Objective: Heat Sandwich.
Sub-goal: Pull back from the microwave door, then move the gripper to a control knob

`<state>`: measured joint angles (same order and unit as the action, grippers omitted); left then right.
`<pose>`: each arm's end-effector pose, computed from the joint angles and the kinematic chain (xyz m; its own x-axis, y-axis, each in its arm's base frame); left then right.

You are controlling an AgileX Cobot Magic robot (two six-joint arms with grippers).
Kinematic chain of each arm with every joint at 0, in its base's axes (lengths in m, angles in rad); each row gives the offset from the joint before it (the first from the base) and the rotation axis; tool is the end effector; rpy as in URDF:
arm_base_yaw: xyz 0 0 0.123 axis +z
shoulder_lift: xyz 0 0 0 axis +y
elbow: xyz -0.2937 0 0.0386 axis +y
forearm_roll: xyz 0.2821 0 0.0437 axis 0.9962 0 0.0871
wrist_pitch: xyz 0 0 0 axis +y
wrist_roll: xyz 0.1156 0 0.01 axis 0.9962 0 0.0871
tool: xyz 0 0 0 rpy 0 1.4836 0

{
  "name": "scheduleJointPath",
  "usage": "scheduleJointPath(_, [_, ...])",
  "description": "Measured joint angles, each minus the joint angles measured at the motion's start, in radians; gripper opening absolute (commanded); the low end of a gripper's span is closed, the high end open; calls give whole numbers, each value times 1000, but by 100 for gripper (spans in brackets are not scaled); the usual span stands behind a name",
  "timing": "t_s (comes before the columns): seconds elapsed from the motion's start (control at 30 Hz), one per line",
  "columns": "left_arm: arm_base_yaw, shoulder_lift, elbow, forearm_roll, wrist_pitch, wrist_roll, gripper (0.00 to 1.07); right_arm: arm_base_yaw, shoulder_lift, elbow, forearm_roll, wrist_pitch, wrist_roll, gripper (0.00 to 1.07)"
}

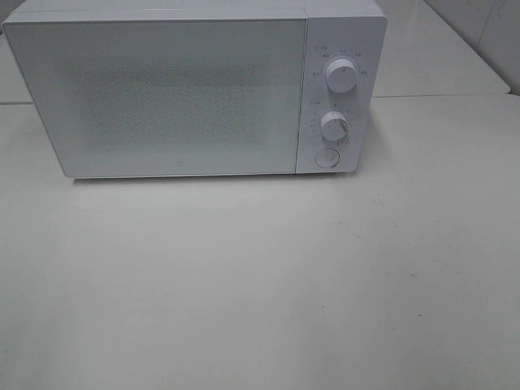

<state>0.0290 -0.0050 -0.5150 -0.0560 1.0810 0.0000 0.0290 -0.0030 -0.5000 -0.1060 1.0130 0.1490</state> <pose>0.0325 -0.0048 0.2853 -0.4557 -0.0396 -0.8892 0.0030 0.9989 -0.0460 0.0380 -0.0093 0.2877 -0.4012 0.0806 -0.9124 0.0906 0.9947 0.0481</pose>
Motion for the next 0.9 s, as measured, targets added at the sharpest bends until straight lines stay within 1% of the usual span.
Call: scheduleJointPath(0.9, [0,0,0,0,0,0,99,0,0,0,0,0,0,76])
